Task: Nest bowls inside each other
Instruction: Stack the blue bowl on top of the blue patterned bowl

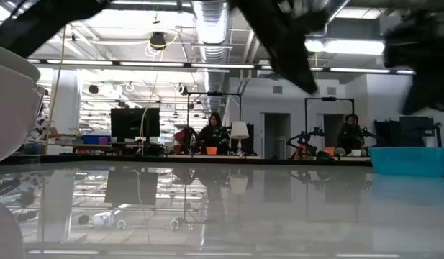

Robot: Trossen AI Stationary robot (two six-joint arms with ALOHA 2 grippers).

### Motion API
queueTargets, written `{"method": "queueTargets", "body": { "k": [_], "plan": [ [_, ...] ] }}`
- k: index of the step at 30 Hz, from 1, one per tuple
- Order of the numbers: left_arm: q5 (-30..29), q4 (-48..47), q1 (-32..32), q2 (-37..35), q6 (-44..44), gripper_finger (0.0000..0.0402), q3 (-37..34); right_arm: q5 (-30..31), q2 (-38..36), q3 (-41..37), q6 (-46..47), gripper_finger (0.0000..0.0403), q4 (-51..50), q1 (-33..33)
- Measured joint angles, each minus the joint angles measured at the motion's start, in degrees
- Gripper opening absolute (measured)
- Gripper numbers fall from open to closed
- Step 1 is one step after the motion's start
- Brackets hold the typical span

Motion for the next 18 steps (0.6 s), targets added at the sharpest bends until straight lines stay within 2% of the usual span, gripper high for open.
{"method": "queueTargets", "body": {
  "k": [5, 10, 13, 18],
  "plan": [
    [-0.2, -11.9, -0.4, -6.4, -3.9, 0.0043, -0.3, 4.3, -3.6, 7.5, -9.6, 0.003, -15.7, -13.8],
    [-1.5, -16.6, -0.6, -14.2, -9.1, 0.0005, -1.5, 0.3, -2.0, 10.9, -18.3, 0.0021, -22.7, -27.1],
    [-1.7, -14.1, -1.1, -17.9, -12.0, 0.0002, -7.6, -3.2, -0.3, 10.5, -20.7, 0.0024, -27.7, -34.1],
    [-1.5, -0.9, -2.8, -27.6, -15.6, 0.0, -25.8, -9.3, 3.1, 10.3, -27.0, 0.0028, -31.0, -43.3]
  ]
}}
